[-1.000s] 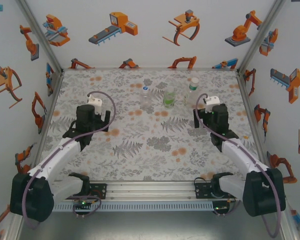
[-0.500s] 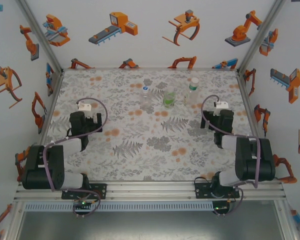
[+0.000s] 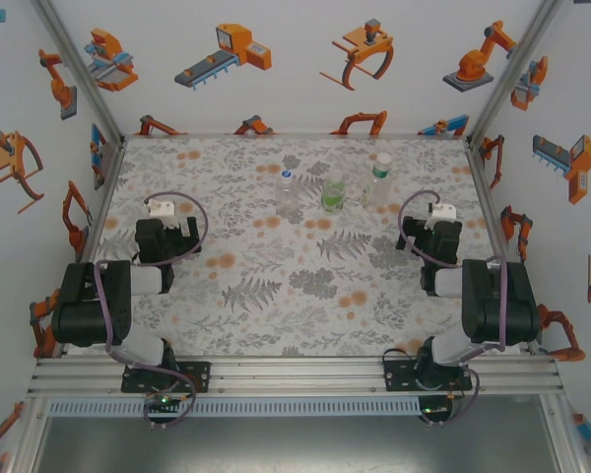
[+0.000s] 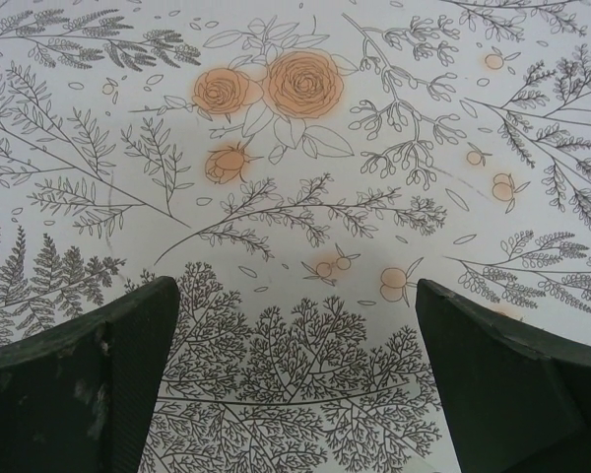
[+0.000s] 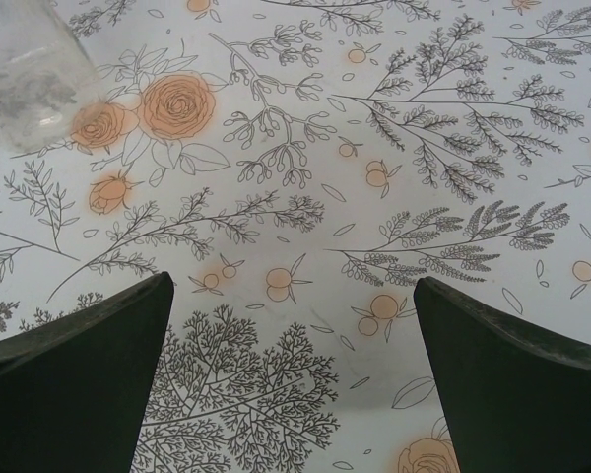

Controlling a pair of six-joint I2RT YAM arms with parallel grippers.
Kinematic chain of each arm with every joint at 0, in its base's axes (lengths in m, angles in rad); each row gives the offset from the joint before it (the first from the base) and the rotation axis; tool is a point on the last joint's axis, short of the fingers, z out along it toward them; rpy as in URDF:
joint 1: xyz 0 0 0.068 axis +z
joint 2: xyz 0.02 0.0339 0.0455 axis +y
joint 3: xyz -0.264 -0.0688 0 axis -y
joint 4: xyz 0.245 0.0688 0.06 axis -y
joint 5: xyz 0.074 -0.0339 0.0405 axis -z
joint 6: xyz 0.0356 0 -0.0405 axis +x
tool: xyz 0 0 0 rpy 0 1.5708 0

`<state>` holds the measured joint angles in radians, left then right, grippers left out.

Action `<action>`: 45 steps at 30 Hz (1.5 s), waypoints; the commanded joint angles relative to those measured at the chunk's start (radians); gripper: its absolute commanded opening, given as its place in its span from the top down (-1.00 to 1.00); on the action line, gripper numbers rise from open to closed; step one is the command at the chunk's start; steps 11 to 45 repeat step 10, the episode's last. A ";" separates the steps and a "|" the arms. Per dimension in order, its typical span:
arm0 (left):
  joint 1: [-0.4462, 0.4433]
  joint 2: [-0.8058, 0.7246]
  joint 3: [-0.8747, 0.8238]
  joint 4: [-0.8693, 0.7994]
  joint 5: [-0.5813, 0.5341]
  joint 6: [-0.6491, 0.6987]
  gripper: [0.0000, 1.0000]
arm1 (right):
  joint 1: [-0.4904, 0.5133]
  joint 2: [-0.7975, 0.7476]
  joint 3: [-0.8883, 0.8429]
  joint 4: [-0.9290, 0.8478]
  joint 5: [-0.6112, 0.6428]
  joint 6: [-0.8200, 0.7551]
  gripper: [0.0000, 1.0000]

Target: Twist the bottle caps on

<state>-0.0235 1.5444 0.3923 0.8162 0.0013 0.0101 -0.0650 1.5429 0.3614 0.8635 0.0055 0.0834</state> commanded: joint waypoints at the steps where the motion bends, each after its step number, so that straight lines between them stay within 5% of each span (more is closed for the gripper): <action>1: 0.007 -0.006 0.004 0.036 0.021 -0.020 -0.95 | -0.006 -0.004 0.001 0.046 0.026 0.024 -0.98; 45: 0.007 -0.006 0.005 0.035 0.021 -0.020 -0.95 | 0.001 -0.007 0.007 0.035 -0.020 -0.008 -0.98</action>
